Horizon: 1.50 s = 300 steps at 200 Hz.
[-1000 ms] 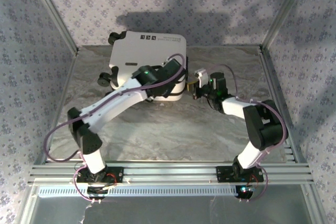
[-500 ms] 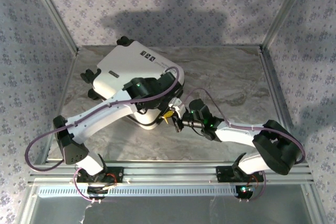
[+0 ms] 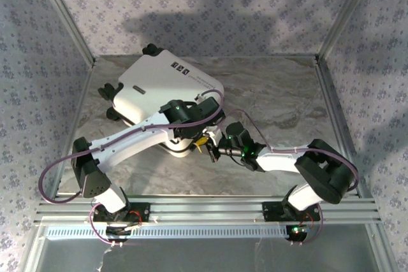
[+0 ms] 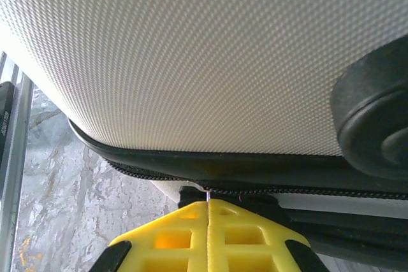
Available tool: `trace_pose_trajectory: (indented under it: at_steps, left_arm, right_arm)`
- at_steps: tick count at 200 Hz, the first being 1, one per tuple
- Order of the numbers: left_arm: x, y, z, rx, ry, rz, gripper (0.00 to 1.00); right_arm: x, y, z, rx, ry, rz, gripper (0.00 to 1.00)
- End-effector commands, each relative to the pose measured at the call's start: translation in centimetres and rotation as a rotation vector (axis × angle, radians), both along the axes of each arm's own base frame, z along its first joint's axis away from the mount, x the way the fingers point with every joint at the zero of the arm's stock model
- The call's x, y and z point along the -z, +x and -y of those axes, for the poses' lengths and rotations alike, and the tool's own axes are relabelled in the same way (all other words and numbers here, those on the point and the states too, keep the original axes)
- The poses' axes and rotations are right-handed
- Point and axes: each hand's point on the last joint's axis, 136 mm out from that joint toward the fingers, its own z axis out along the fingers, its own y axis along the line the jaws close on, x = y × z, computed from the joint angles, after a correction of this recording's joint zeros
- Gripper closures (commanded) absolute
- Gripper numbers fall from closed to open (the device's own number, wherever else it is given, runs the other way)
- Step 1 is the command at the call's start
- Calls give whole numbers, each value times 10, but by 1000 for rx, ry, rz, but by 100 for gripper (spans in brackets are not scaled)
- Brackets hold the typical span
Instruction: Pack the luggage
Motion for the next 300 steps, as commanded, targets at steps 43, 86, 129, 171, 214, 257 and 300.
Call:
trace_pose_trajectory:
  at_steps: [43,86,129,171,214,257,300]
  left_arm:
    - [-6,1,-8,-30,-7,34,29]
    - [-5,2,-7,-31,-13,34,29]
    - [-1,2,-3,-28,-21,23,29]
    - [1,3,-2,-32,-15,26,29]
    - [13,4,-13,-67,66,25,29]
    - [34,-3,-29,-100,93,-23,30]
    - [43,-7,-43,-122,65,-50,31]
  right_arm:
    - [15,-5,-18,-81,-17,-11,92]
    - [21,-5,-26,-93,-22,-29,90]
    - [26,0,-33,-69,-34,-48,85]
    - [27,5,-38,-26,-38,-58,100]
    - [23,32,-14,115,-92,-54,100]
    - [27,73,28,398,-169,-119,100]
    - [18,96,49,504,-147,-124,100]
